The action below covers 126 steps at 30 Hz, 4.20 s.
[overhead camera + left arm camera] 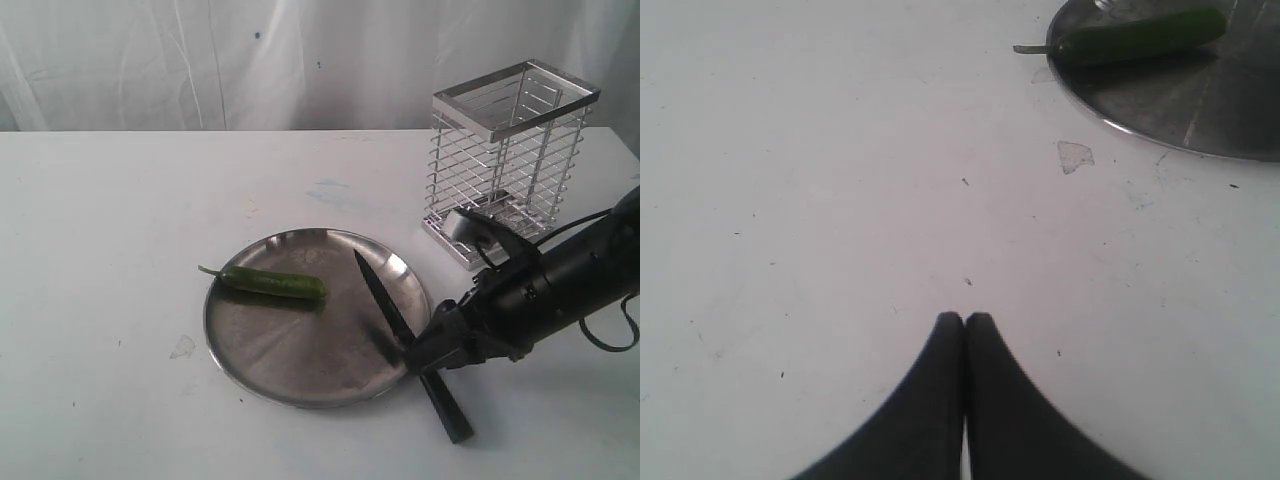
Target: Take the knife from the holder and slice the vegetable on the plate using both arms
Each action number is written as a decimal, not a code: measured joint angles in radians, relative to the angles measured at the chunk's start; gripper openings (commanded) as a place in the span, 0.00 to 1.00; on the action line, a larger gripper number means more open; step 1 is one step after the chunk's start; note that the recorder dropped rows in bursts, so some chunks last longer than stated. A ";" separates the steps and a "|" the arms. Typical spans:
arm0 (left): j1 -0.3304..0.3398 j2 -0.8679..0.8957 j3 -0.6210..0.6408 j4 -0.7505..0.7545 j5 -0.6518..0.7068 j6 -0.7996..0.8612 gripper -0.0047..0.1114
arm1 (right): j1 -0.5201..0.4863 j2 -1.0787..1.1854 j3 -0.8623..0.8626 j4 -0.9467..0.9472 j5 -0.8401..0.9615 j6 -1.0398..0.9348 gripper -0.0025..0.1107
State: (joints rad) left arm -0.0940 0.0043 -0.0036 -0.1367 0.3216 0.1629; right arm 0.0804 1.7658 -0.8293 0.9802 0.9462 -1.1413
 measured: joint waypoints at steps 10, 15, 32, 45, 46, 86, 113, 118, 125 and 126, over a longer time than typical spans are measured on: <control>0.000 0.000 0.000 0.000 0.000 0.000 0.04 | 0.008 0.058 0.000 0.006 -0.026 -0.022 0.58; 0.000 0.000 0.000 0.000 0.000 0.000 0.04 | 0.008 0.089 0.000 0.032 -0.031 -0.060 0.58; 0.000 0.000 0.000 0.000 0.000 0.000 0.04 | 0.008 0.149 -0.002 0.092 0.008 -0.124 0.52; 0.000 0.000 0.000 0.000 0.000 0.000 0.04 | 0.008 0.169 -0.002 0.027 -0.035 -0.036 0.02; 0.000 0.000 0.000 0.000 0.000 0.000 0.04 | 0.008 0.165 -0.002 0.027 -0.035 -0.005 0.02; 0.000 -0.001 -0.006 -0.697 -0.548 -0.231 0.04 | 0.373 -0.651 -0.026 -0.804 0.274 0.984 0.02; -0.181 1.469 -0.876 1.841 -0.759 -1.670 0.04 | 0.379 -0.282 -0.130 -0.687 0.000 0.911 0.02; -0.181 1.617 -0.952 1.860 -0.938 -1.488 0.04 | 0.379 -0.161 -0.266 -0.699 0.081 0.957 0.02; -0.185 1.717 -0.979 1.874 -1.035 -1.184 0.04 | 0.379 0.029 -0.473 -0.674 0.142 1.091 0.02; -0.185 1.720 -0.979 1.874 -1.012 -1.174 0.04 | 0.379 0.044 -0.481 -0.660 0.134 1.114 0.02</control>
State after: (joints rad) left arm -0.2793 1.7245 -0.9823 1.7375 -0.6909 -1.0112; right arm 0.4592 1.8099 -1.3103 0.3206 1.0799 -0.0272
